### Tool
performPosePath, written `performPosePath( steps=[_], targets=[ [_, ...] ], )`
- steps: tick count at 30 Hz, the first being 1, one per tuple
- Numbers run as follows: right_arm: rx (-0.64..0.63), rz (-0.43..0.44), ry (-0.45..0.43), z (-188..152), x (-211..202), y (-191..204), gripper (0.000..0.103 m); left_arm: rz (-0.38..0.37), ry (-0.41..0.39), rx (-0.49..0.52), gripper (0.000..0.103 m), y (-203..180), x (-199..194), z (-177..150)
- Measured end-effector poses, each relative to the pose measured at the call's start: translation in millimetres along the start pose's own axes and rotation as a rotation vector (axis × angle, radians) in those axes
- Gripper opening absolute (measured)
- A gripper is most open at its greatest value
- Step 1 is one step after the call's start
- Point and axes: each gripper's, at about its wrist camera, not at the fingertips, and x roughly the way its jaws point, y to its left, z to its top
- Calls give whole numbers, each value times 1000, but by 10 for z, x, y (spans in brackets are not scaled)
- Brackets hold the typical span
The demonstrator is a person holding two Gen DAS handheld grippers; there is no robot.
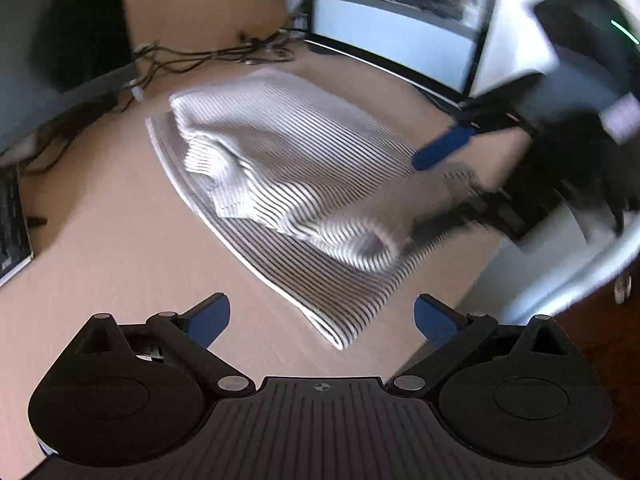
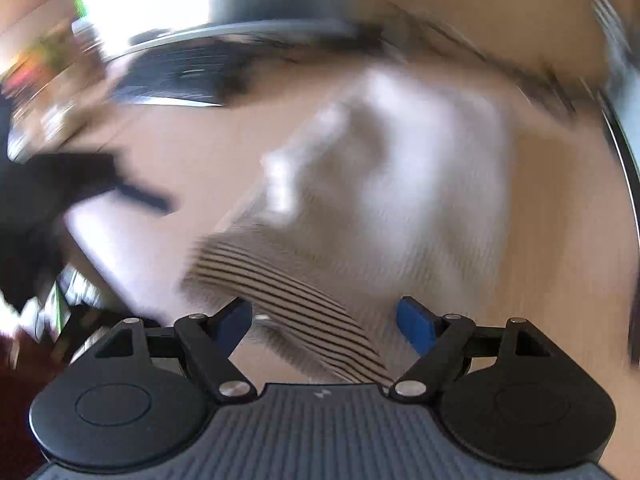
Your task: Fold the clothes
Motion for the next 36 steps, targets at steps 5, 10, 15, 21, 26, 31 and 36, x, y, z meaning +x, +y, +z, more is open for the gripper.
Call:
performPosePath(
  steps=[5, 10, 15, 21, 26, 31, 36],
  targets=[
    [-268, -13, -5, -50, 108, 311, 80, 15, -17, -179, 101, 293, -21, 151],
    [-443, -109, -2, -190, 285, 500, 76, 40, -49, -156, 102, 297, -135, 149],
    [-16, -18, 14, 15, 275, 11, 73, 23, -22, -97, 103, 223, -134, 31],
    [454, 195, 15, 110, 228, -648, 69, 45, -27, 41, 103, -47, 76, 60],
    [460, 213, 15, 73, 141, -648, 69, 76, -34, 54, 103, -144, 354, 246],
    [198, 55, -6, 144, 62, -390, 71, 31, -53, -28, 103, -43, 357, 474],
    [-229, -173, -90, -69, 19, 46, 74, -47, -40, -160, 103, 57, 397, 607]
  ],
)
